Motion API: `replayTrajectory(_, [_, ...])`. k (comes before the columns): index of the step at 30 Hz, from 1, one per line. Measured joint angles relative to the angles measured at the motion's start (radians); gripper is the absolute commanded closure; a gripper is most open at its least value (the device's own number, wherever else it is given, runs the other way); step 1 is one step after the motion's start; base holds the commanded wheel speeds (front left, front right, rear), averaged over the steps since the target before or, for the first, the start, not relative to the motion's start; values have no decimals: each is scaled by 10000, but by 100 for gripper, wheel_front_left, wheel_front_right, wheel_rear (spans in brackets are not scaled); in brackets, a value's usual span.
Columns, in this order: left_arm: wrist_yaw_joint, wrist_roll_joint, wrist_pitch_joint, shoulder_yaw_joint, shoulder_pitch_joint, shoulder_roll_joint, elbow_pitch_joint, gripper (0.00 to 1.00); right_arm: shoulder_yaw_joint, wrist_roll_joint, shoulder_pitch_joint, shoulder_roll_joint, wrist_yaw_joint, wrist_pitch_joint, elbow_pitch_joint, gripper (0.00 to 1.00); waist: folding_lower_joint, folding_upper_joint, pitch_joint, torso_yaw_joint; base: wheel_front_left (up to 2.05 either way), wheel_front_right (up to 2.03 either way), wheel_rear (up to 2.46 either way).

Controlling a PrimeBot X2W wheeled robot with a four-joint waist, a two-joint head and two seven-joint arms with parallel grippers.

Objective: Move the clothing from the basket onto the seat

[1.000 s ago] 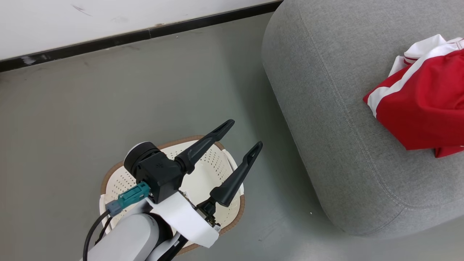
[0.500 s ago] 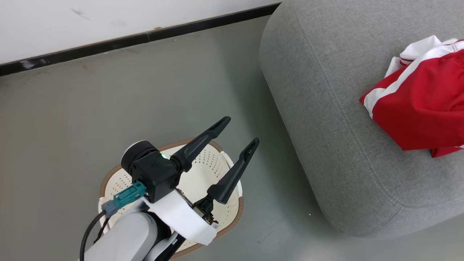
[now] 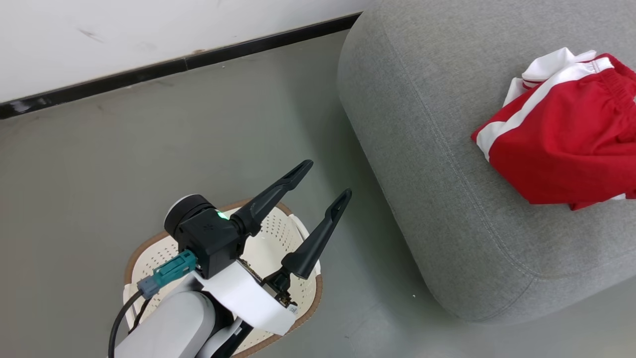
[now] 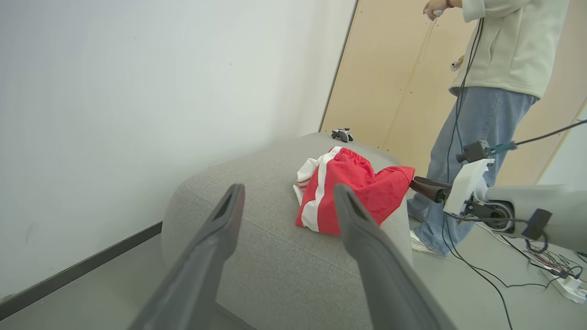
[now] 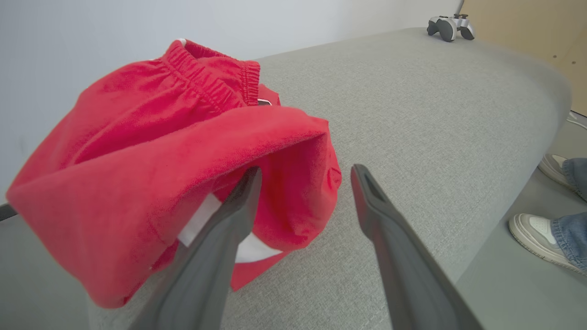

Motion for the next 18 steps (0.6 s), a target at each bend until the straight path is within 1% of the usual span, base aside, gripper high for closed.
replayTrajectory(4, [2, -2, -81, 35, 59, 6, 33, 0, 109, 161, 530, 25, 0, 0, -451, 0, 0, 0, -80, -119, 0, 0, 0])
replayTrajectory(9, [96, -69, -98, 146, 109, 36, 56, 0, 288, 219, 1117, 284, 0, 0, -1126, 0, 0, 0, -174, -272, 0, 0, 0])
replayTrajectory(11, [130, -75, -148, 186, 128, 40, 63, 0, 512, 293, 1330, 309, 0, 0, -1430, 0, 0, 0, -210, -329, 0, 0, 0])
replayTrajectory(12, [150, -75, -173, 222, 183, 42, 69, 0, 784, 380, 1512, 370, 0, 0, -1824, 0, 0, 0, -251, -379, 0, 0, 0])
replayTrajectory(18, [221, -173, -270, 341, 299, 69, 128, 0, 1277, 479, 1705, 313, 0, 0, -2932, 0, 0, 0, -398, -490, 0, 0, 0])
